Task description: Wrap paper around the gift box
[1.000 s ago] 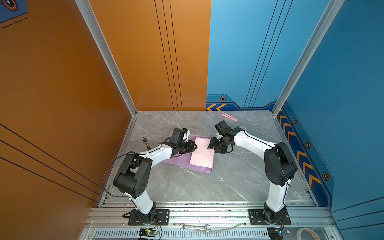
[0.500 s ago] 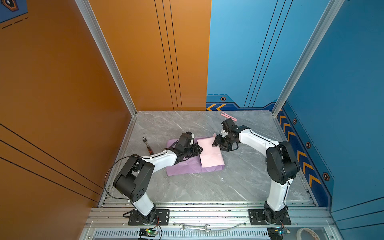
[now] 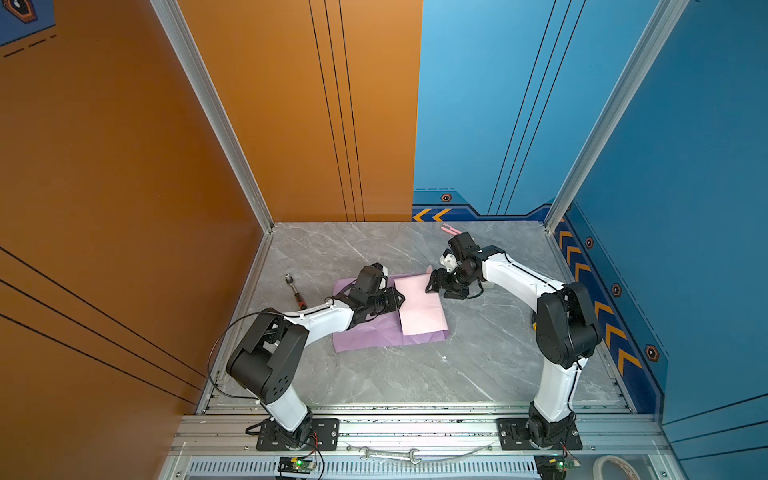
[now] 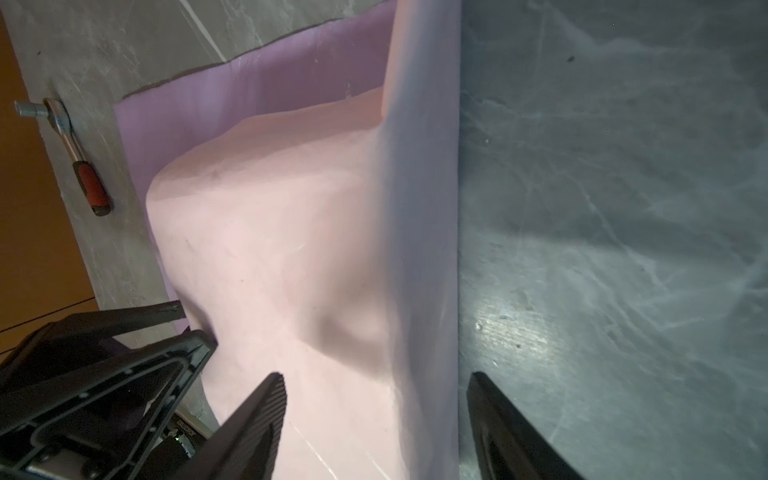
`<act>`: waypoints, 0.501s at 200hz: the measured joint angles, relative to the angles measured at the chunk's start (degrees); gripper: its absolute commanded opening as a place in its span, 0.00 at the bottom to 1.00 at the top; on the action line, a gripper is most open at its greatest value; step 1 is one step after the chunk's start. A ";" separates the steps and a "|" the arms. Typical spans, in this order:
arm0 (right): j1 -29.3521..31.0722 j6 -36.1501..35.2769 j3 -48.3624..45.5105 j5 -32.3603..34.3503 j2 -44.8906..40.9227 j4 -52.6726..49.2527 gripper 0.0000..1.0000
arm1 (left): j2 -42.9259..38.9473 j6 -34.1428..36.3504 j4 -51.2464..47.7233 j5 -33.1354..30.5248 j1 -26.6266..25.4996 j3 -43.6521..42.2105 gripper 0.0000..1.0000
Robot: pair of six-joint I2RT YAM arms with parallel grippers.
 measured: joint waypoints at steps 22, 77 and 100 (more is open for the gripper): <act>0.11 -0.24 0.00 -0.13 0.61 -0.02 0.65 | 0.59 0.66 -0.02 0.39 0.28 0.59 0.33; 0.48 0.26 -0.87 1.40 1.33 0.57 0.60 | 0.72 1.55 -2.38 0.33 1.25 1.33 0.55; 0.48 0.26 -1.20 1.38 1.27 0.98 0.59 | -1.44 1.62 -6.19 -0.24 2.43 1.16 0.63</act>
